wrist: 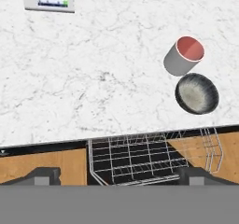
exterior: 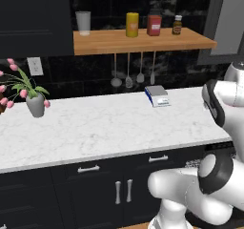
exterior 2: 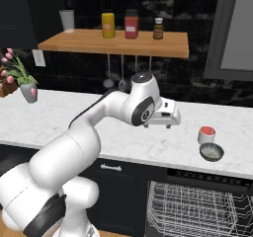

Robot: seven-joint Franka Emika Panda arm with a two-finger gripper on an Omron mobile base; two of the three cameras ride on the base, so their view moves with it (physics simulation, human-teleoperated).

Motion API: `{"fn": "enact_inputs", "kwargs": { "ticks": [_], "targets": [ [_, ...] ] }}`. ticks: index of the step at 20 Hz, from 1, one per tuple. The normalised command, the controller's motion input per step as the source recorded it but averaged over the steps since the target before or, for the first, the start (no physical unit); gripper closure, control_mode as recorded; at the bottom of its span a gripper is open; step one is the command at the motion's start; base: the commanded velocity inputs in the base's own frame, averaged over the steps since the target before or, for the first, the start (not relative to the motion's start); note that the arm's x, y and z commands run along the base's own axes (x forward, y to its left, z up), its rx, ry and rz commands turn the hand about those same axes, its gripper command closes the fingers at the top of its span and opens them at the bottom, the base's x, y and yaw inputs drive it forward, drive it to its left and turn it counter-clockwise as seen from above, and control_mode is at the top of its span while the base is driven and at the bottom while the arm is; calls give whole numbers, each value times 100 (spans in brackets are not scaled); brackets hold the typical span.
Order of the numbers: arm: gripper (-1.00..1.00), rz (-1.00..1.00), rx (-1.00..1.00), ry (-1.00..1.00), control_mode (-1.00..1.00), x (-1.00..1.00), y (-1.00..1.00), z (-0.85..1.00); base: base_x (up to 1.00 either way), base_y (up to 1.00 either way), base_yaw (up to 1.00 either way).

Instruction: Pick up the cup and bowl from the counter, place them in the dishwasher, and close the dishwasher door.

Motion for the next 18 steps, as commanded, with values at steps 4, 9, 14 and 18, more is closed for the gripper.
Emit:
{"fn": "enact_inputs", "kwargs": {
  "ticks": [4, 9, 14, 18],
  "targets": [
    [-100, 0, 0, 5, -100, 23, -33, -13, 0, 0, 0],
    [-100, 0, 0, 3, -100, 32, -20, -21, 0, 0, 0],
    [-100, 1, 0, 5, -100, 36, -26, -21, 0, 0, 0],
    [-100, 2, 0, 11, -100, 41, -32, -12, 0, 0, 0]
  ]
}}
